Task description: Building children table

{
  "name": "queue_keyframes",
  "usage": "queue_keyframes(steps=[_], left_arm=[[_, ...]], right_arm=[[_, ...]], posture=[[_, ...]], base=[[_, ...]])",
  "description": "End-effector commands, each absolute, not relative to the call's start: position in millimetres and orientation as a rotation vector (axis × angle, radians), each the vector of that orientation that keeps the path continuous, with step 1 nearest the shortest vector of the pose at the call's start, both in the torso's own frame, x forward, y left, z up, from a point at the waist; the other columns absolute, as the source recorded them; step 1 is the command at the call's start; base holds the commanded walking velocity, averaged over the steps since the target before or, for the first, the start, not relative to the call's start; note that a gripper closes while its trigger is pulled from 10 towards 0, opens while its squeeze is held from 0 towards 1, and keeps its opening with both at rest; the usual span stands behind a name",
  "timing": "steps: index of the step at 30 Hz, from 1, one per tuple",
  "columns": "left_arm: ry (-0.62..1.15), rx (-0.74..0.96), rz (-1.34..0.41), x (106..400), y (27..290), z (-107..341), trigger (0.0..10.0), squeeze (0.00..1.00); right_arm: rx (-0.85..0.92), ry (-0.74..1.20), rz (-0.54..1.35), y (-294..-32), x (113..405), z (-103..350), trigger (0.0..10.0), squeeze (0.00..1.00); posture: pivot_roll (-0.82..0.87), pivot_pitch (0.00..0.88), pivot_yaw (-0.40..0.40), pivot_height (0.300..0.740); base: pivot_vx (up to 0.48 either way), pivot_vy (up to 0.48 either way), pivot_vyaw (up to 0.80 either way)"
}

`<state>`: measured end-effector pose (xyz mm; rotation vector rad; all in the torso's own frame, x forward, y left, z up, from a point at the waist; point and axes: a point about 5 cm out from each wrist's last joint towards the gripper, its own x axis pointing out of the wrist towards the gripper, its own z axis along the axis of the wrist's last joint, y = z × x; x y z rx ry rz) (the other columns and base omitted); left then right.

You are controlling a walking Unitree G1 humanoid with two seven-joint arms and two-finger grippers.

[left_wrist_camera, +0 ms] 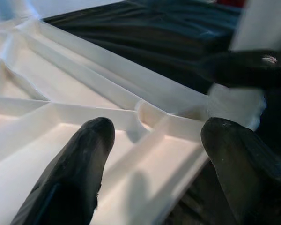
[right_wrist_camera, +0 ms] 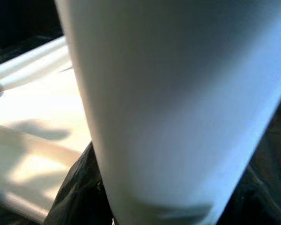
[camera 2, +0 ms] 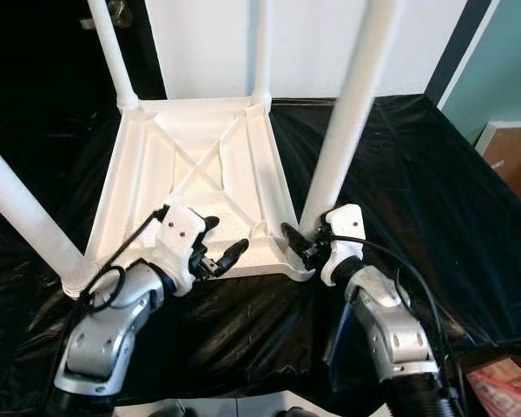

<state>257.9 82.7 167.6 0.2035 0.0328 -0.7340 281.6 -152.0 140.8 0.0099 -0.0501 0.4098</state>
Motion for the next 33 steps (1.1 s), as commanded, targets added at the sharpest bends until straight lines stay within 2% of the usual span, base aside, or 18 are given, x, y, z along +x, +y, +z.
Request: queue_keyframes(steps=[1,4,5,7,9,11,17,18,19,20,24,33], left_arm=[[-0.001,0.208,-0.592,261,84,169,10.0,0.00],[-0.005,0.191,-0.567,264,78,169,10.0,0.00],[-0.005,0.191,-0.567,264,78,169,10.0,0.00],[-0.006,0.188,-0.526,269,77,169,10.0,0.00],[-0.006,0.188,-0.526,269,77,169,10.0,0.00],[-0.001,0.146,-0.465,275,78,170,10.0,0.00],[0.012,0.072,-0.469,277,80,169,10.0,0.00],[0.000,0.083,-0.473,278,81,170,10.0,0.00],[-0.008,0.097,-0.476,278,82,170,10.0,0.00],[-0.018,0.112,-0.482,278,82,170,10.0,0.00],[-0.029,0.132,-0.489,278,83,171,10.0,0.00],[-0.038,0.143,-0.527,277,78,171,10.0,0.00]], right_arm=[[0.015,0.017,0.304,-162,279,128,10.0,0.00],[0.027,0.013,0.003,-163,280,125,10.0,0.00],[0.027,0.013,0.003,-163,280,125,10.0,0.00],[0.049,0.015,-0.136,-161,280,125,10.0,0.00],[0.049,0.015,-0.136,-161,280,125,10.0,0.00],[0.072,-0.005,-0.113,-150,280,130,10.0,0.00],[0.107,-0.044,-0.078,-151,278,137,10.0,0.00],[0.117,-0.056,-0.071,-151,277,139,10.0,0.53],[0.118,-0.069,-0.070,-152,276,141,10.0,0.53],[0.118,-0.080,-0.063,-152,275,143,10.0,1.00],[0.110,-0.098,-0.057,-154,274,145,10.0,1.00],[0.055,-0.127,0.145,-177,274,154,10.0,1.00]], posture=[[0.08,0.091,-0.069,0.740],[0.08,0.097,-0.084,0.740],[0.08,0.097,-0.084,0.740],[0.07,0.100,-0.088,0.740],[0.07,0.100,-0.088,0.740],[0.05,0.096,-0.092,0.740],[0.03,0.090,-0.079,0.740],[0.02,0.089,-0.075,0.740],[0.02,0.089,-0.075,0.740],[0.01,0.091,-0.071,0.740],[0.01,0.093,-0.066,0.740],[0.00,0.113,-0.050,0.740]], base=[[0.000,0.000,0.00],[0.000,0.000,0.00],[0.000,0.000,0.00],[0.000,0.000,0.00],[0.000,0.000,0.00],[0.000,0.000,0.00],[0.000,0.000,0.00],[0.000,0.000,0.00],[0.000,0.000,0.00],[0.000,0.000,0.00],[0.000,0.000,0.00],[0.000,0.000,0.00]])
